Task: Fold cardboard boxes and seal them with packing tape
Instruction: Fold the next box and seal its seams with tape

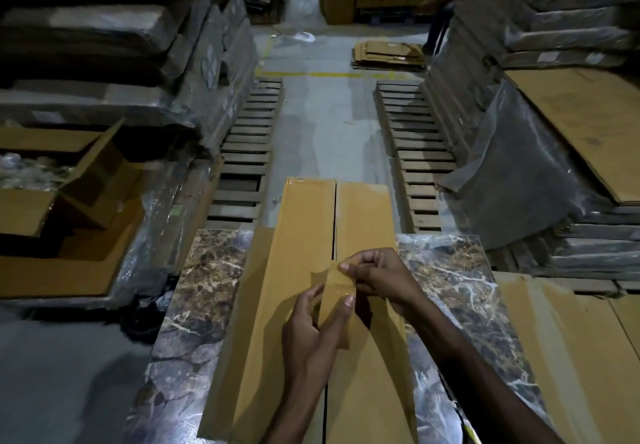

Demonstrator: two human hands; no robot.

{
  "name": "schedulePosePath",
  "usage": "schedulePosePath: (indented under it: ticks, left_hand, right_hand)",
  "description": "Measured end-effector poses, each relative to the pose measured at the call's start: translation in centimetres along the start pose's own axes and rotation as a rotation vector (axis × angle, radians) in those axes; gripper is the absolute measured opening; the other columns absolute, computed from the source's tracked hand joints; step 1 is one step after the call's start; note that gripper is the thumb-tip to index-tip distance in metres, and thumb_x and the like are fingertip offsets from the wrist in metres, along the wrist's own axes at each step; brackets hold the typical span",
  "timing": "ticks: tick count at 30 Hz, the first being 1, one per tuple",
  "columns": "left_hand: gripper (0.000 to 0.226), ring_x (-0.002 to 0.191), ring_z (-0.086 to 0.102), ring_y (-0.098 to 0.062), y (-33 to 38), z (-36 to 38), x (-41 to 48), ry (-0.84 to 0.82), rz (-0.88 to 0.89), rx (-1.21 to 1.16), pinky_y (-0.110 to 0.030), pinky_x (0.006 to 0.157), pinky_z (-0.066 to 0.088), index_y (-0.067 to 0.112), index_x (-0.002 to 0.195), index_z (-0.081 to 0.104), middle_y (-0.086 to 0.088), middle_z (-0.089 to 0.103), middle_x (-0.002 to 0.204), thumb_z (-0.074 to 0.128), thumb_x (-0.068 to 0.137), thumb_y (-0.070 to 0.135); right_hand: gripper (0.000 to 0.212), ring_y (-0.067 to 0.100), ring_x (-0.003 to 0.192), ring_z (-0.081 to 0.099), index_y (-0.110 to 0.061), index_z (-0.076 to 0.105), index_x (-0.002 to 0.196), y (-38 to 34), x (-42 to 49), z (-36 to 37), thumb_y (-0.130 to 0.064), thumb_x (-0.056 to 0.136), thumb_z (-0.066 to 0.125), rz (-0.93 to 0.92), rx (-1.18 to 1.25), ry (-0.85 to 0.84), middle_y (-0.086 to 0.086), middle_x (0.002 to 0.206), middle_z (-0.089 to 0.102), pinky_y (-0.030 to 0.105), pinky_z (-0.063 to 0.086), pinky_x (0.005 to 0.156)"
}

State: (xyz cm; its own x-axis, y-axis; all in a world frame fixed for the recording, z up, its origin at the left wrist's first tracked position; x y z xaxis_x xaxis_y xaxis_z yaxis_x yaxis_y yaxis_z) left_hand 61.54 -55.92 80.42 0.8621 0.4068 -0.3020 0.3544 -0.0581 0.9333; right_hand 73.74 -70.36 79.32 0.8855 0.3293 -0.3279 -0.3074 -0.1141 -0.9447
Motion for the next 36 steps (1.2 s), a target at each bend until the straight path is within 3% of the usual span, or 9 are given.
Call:
schedulePosePath:
  ticks: [4, 6, 10, 15, 20, 23, 28, 32, 36]
  left_hand:
    - [0.040, 0.076, 0.070, -0.006, 2.8, 0.2, 1.2, 0.071, 0.132, 0.053, -0.035, 0.071, 0.060, 0.026, 0.092, 0.075, 0.010, 0.075, 0.084, 0.069, 0.087, 0.065]
    - [0.035, 0.073, 0.070, -0.008, 3.5, 0.6, 2.0, 0.072, 0.146, 0.042, -0.037, 0.068, 0.059, 0.023, 0.086, 0.074, 0.007, 0.075, 0.080, 0.069, 0.089, 0.057]
    - [0.049, 0.073, 0.071, -0.016, 3.5, 1.4, 3.5, 0.070, 0.115, 0.013, -0.049, 0.069, 0.062, 0.022, 0.087, 0.076, 0.003, 0.075, 0.079, 0.065, 0.083, 0.071]
    - [0.030, 0.068, 0.071, -0.015, 4.0, 1.9, 5.0, 0.089, 0.104, -0.058, -0.036, 0.058, 0.060, 0.019, 0.086, 0.076, -0.001, 0.074, 0.077, 0.072, 0.092, 0.049]
    - [0.063, 0.068, 0.069, -0.034, 3.4, 2.4, 5.7, 0.143, 0.080, -0.064, -0.051, 0.059, 0.061, 0.009, 0.087, 0.072, -0.014, 0.071, 0.076, 0.068, 0.083, 0.072]
    - [0.065, 0.063, 0.069, -0.030, 3.0, 2.5, 5.9, 0.175, 0.062, -0.082, -0.048, 0.057, 0.062, 0.008, 0.083, 0.073, -0.013, 0.070, 0.071, 0.068, 0.084, 0.072]
    - [0.023, 0.073, 0.073, -0.011, 2.8, 3.2, 5.1, 0.154, 0.011, -0.124, -0.039, 0.057, 0.063, 0.029, 0.083, 0.080, 0.012, 0.076, 0.078, 0.072, 0.088, 0.051]
    - [0.021, 0.071, 0.071, -0.007, 3.1, 2.9, 4.9, 0.180, 0.013, -0.134, -0.033, 0.055, 0.062, 0.042, 0.068, 0.076, 0.016, 0.073, 0.072, 0.072, 0.088, 0.049]
    - [0.029, 0.056, 0.069, -0.012, 3.6, 2.5, 5.4, 0.197, 0.016, -0.118, -0.034, 0.054, 0.060, 0.027, 0.071, 0.078, 0.005, 0.072, 0.064, 0.071, 0.090, 0.048]
  right_hand:
    - [0.013, 0.019, 0.068, 0.065, -0.001, 0.079, 0.091, -0.3, 3.2, -0.4, -0.014, 0.091, 0.078, 0.041, -0.035, 0.035, 0.011, 0.077, 0.074, 0.028, 0.053, 0.061]
    - [0.015, 0.014, 0.060, 0.062, 0.003, 0.077, 0.092, -1.0, 4.5, -0.6, -0.012, 0.092, 0.076, 0.039, -0.047, 0.050, 0.008, 0.070, 0.072, 0.023, 0.050, 0.054]
    - [0.022, 0.011, 0.054, 0.059, 0.007, 0.073, 0.095, -2.7, 7.5, -1.9, -0.014, 0.092, 0.076, 0.032, -0.085, 0.094, 0.006, 0.066, 0.068, 0.022, 0.046, 0.048]
    - [0.028, 0.022, 0.065, 0.053, 0.010, 0.072, 0.099, -4.2, 11.3, -2.5, -0.017, 0.092, 0.076, 0.035, -0.174, 0.063, 0.016, 0.078, 0.064, 0.026, 0.042, 0.051]
    - [0.015, 0.008, 0.056, 0.055, -0.002, 0.075, 0.088, -6.1, 15.4, -4.3, -0.016, 0.092, 0.077, 0.029, -0.207, 0.115, 0.008, 0.074, 0.065, 0.017, 0.046, 0.047]
    - [0.014, 0.011, 0.060, 0.058, -0.008, 0.074, 0.083, -7.0, 18.2, -5.5, -0.019, 0.091, 0.078, -0.001, -0.246, 0.164, 0.008, 0.076, 0.067, 0.019, 0.049, 0.050]
    - [0.018, 0.008, 0.058, 0.060, -0.013, 0.073, 0.076, -7.7, 22.2, -7.3, -0.022, 0.090, 0.079, 0.023, -0.320, 0.203, 0.001, 0.066, 0.067, 0.017, 0.047, 0.047]
    - [0.016, 0.012, 0.068, 0.066, -0.013, 0.073, 0.077, -7.8, 24.9, -7.6, -0.020, 0.088, 0.082, 0.036, -0.331, 0.212, 0.006, 0.075, 0.070, 0.017, 0.050, 0.050]
    - [0.012, 0.020, 0.083, 0.072, -0.010, 0.076, 0.082, -7.4, 26.7, -7.2, -0.019, 0.087, 0.083, 0.044, -0.319, 0.200, 0.012, 0.090, 0.075, 0.023, 0.056, 0.061]
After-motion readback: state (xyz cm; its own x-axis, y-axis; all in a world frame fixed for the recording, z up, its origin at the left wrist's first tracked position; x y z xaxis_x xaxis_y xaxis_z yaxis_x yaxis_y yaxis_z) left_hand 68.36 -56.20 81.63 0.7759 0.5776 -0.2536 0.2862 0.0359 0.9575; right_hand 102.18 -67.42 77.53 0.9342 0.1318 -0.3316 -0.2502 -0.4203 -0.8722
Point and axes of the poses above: each hand's wrist, its own x-axis towards the middle knuckle, its own z-axis out of the palm, y = z × x, the point moved 10 cm from there along x, towards the middle knuckle
